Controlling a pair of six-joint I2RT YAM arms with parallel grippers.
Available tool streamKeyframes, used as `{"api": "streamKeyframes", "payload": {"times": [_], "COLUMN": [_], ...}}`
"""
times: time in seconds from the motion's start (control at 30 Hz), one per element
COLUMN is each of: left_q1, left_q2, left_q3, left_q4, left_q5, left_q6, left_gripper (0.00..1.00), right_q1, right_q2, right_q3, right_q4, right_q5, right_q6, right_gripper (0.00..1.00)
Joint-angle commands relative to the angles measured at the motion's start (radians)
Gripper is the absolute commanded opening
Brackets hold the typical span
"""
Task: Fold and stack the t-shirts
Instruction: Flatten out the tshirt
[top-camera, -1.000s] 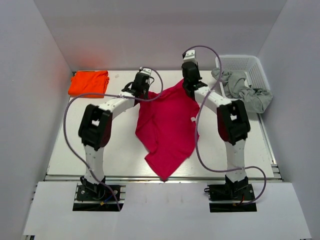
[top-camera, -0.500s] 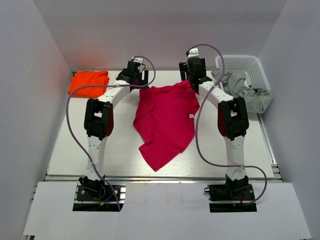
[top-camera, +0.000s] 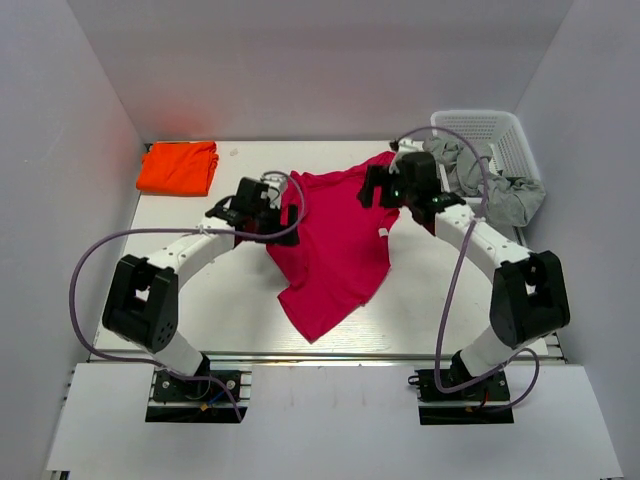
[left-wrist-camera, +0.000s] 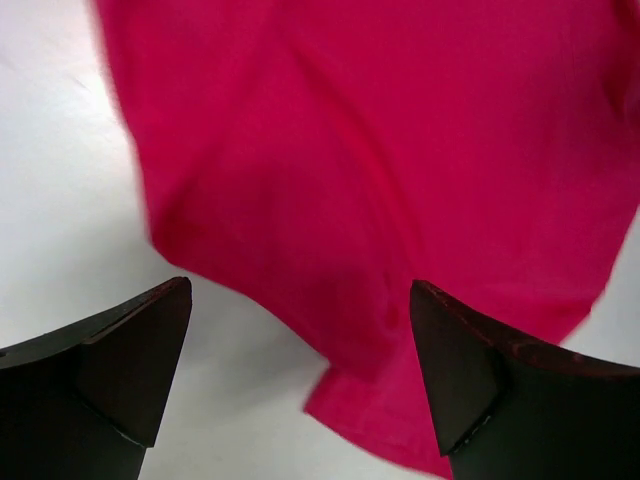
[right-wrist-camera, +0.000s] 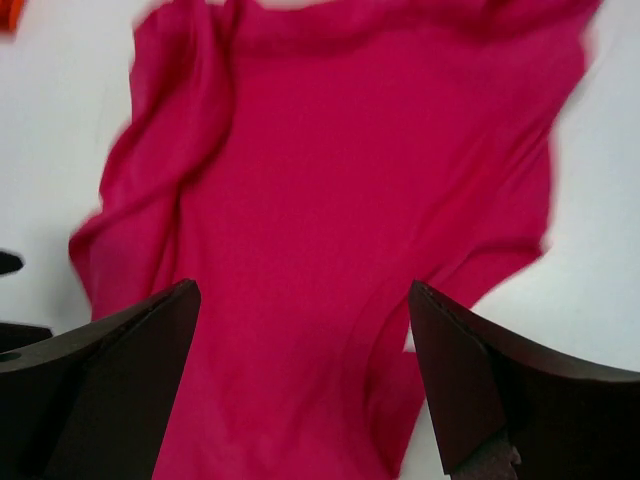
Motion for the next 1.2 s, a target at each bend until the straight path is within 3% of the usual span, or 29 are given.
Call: {"api": "streamKeyframes", "payload": {"times": [0.0, 0.07, 0.23, 0.63, 0.73, 0.87, 1.07, 1.17], "left_q1": [-0.049, -0.084, -0.129, -0.214, -0.225, -0.225, -0.201, -0.201], "left_q2": [-0.077, -0.077, -0.067, -0.016, -0.005, 0.004, -0.108, -0.149], "left_q3": [-0.09, -0.124, -0.147, -0.17, -0.17, -0.149, -0.149, -0.158], "left_q4": [0.048, 0.048, 0.001, -0.032, -0.004, 0.008, -0.024, -0.085], "left_q5": [0.13, 0.119, 0.068, -0.042, -0.042, -0.085, -0.189, -0.348], "left_q6": [-0.011, -0.011, -0.001, -0.033, -0.033, -0.053, -0.109, -0.18], "left_gripper": [1.0, 0.98, 0.82, 0.59, 0.41, 0.0, 0.0, 0.0], "right_q1": [0.015, 0.015, 0.03, 0.107, 0.14, 0.195, 0.26, 0.295], "right_q2": [-0.054, -0.092, -0.207, -0.302, -0.287, -0.208, -0.131, -0.049], "right_q3": [-0.141, -0.188, -0.332, -0.4, -0.41, -0.418, -0.389, -0.337], "right_q4": [-0.011, 0.017, 0.026, -0.193, -0.214, -0.228, -0.248, -0.28], "right_q5": [-0.193, -0.219, -0.294, -0.232, -0.222, -0.213, -0.045, 0.018], "right_q6": [0.1, 0.128, 0.14, 0.07, 0.067, 0.088, 0.113, 0.116], "right_gripper": [0.9, 0.9, 0.9, 0.9, 0.9, 0.9, 0.84, 0.82]}}
